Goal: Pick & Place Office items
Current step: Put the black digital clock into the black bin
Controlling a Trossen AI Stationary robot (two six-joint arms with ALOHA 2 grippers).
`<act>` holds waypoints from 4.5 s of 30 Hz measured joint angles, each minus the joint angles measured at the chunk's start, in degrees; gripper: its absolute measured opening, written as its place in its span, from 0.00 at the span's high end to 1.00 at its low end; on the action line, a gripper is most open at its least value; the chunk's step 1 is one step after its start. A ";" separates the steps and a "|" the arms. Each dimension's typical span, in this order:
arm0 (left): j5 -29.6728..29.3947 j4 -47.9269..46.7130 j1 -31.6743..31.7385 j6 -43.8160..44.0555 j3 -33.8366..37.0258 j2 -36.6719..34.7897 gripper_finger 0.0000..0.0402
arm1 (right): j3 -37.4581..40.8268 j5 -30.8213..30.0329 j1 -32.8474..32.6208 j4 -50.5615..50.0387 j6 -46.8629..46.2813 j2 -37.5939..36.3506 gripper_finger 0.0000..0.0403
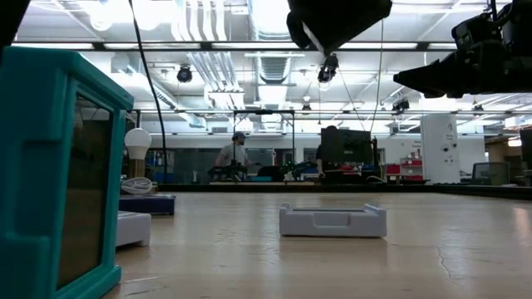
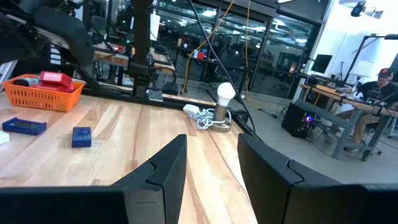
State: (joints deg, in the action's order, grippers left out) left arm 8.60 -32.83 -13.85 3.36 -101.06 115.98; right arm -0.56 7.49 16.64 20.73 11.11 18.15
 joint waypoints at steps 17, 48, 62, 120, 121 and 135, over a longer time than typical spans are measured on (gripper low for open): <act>-1.55 13.88 0.29 -1.27 0.04 0.02 0.86 | 0.02 0.00 0.00 0.00 0.00 0.00 0.65; -5.35 46.32 0.92 -11.13 26.40 -11.39 0.86 | 0.02 -0.08 0.00 -0.99 0.00 -0.02 0.65; -5.72 66.43 0.94 -19.32 45.21 -20.98 0.86 | 0.01 -0.02 0.00 -0.98 0.00 0.00 0.65; -12.90 68.84 3.83 -15.37 45.51 -20.09 0.86 | 0.00 -0.15 -1.73 5.59 -23.70 1.94 0.65; -12.88 68.89 3.92 -15.37 45.48 -20.09 0.86 | 0.00 0.48 -2.53 5.58 -23.69 2.94 0.65; -12.68 68.84 4.44 -15.58 45.79 -20.09 0.86 | 0.02 -10.37 -22.51 27.18 -12.79 22.19 0.65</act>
State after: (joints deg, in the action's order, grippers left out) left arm -4.08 36.01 -9.41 -12.23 -55.26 95.90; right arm -0.54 -2.89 -5.87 47.91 -1.68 40.35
